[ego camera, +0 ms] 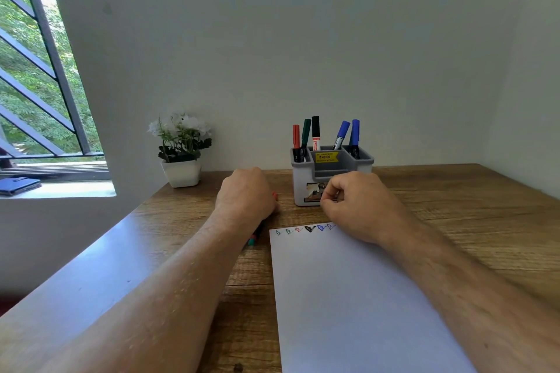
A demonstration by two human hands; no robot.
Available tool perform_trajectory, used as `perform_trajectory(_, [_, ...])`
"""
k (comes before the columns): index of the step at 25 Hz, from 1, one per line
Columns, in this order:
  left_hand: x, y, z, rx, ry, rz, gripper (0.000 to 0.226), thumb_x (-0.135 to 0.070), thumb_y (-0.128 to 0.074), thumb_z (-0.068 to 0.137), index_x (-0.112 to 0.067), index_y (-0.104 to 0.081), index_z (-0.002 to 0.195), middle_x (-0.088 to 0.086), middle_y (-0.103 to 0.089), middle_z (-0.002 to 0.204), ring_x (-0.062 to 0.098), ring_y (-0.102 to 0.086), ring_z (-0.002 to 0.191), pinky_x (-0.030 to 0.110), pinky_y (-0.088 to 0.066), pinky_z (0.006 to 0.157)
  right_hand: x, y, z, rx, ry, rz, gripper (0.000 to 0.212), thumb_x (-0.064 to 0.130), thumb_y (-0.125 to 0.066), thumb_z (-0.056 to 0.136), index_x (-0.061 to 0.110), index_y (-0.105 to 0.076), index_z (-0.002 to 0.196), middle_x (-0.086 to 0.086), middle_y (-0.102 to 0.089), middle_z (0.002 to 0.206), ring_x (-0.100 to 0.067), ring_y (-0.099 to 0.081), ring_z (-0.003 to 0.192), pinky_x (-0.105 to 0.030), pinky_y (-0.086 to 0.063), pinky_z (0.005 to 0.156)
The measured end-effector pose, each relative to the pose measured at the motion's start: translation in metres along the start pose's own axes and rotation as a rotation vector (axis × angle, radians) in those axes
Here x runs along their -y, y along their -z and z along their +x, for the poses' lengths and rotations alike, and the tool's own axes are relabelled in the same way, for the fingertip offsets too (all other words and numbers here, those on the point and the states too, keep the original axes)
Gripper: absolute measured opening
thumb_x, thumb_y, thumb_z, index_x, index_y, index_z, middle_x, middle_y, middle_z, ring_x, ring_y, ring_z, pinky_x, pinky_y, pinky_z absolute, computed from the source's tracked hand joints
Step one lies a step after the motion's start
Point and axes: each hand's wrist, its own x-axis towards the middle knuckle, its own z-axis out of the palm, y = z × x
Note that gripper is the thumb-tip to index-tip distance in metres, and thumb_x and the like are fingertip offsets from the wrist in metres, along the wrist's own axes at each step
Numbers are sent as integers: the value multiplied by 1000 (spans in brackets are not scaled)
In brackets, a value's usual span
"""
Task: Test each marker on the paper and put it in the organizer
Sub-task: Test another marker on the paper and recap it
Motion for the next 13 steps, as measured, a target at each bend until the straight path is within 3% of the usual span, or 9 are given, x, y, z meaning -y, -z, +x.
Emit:
perform_trajectory(4, [-1,14,-6,-89,-8,-193,32,-43,-77,78,-14,-64,78,3,-63,72,17,-59,60,26,-41,46,0,0,0,-6,8,12,11,24,-64,88,29,-65,79,12,-66,81,-2,-60,75,-18,-44,58])
perform_trajectory(10, [-19,39,-29,-395,-68,-720,26,-53,-73,78,-27,-71,71,-14,-68,65,1,-64,63,23,-51,60,0,2,-1,-118,90,121,3,28,-63,91,29,-66,91,17,-62,78,-1,-60,73,-18,-49,62])
perform_trajectory(13, [-30,44,-38,-413,-120,-891,25,-53,-75,78,-29,-67,73,-15,-69,65,-5,-64,61,20,-51,59,4,5,-3,-251,210,179,21,46,-59,92,30,-63,104,21,-59,74,1,-62,71,-11,-47,62])
